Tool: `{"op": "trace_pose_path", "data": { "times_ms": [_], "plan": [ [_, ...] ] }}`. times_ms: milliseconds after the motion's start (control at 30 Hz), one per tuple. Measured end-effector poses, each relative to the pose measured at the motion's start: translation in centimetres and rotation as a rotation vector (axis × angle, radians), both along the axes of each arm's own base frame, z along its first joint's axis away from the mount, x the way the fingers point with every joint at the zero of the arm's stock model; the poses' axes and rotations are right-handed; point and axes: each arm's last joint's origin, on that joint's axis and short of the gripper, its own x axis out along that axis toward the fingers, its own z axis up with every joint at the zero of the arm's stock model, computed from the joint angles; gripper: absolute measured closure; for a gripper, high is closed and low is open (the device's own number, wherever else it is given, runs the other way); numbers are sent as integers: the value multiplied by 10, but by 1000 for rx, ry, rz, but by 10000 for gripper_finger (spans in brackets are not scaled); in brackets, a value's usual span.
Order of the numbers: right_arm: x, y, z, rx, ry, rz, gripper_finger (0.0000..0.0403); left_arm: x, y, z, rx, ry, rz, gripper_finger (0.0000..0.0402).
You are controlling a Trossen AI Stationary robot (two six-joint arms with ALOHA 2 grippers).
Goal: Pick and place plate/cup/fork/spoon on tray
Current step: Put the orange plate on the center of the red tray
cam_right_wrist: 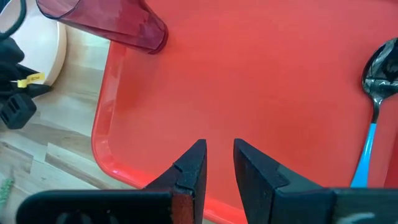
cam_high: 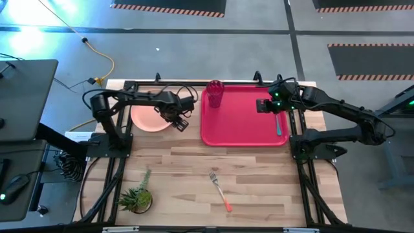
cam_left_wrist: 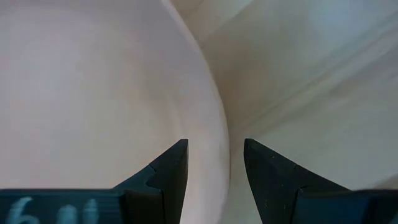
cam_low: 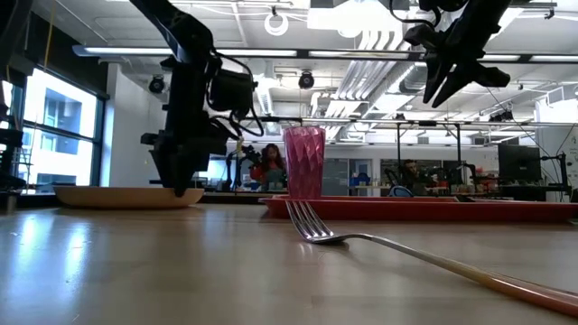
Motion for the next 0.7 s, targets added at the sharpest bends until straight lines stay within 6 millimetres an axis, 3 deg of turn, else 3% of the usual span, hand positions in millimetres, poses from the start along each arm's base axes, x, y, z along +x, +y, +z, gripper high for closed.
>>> {"op": "trace_pose_path", "data": {
  "times_ms": [333,700],
  "plan": [
    [0,0,0,-3,3,1,331,1,0,-6,-11,26,-44,262],
    [0,-1,0,-20,11,-11,331,1,-1,-6,-70,19,-151,366]
  ]
}}
